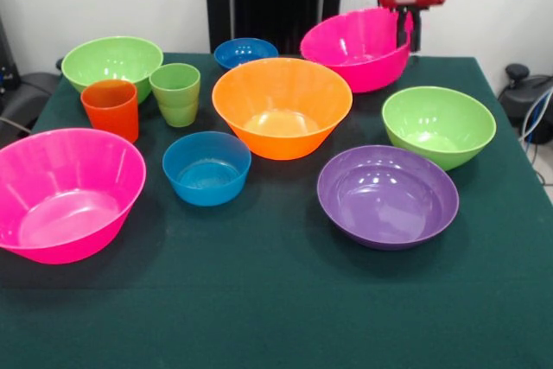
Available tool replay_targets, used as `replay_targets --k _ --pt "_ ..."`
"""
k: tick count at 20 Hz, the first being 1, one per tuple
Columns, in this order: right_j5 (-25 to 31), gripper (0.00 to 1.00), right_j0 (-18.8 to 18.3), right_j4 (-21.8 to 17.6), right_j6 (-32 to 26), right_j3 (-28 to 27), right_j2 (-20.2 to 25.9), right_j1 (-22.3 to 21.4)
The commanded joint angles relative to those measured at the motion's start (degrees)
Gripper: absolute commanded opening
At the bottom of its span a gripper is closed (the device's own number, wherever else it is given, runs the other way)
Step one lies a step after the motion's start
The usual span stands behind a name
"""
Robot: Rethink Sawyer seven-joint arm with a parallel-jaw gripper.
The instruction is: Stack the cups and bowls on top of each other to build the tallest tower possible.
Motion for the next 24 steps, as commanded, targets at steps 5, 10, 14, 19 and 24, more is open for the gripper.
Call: replay_targets --k 5,10,14,19,24 --pt "32.97 0.0 3.42 9.97 6.28 11.22 1.4 -35.97" --pt "54.05 0.0 5.61 4.19 7.29 7.54 -5.0 -49.61" --pt "65.31 0.0 4.92 2.1 6.8 4.93 -5.16 -56.88" --pt "75.44 0.0 8.13 -0.4 7.2 -0.15 -9.51 -61.0" --pt "87.47 0.0 9.49 -3.3 7.73 -5.81 -10.9 -66.55"
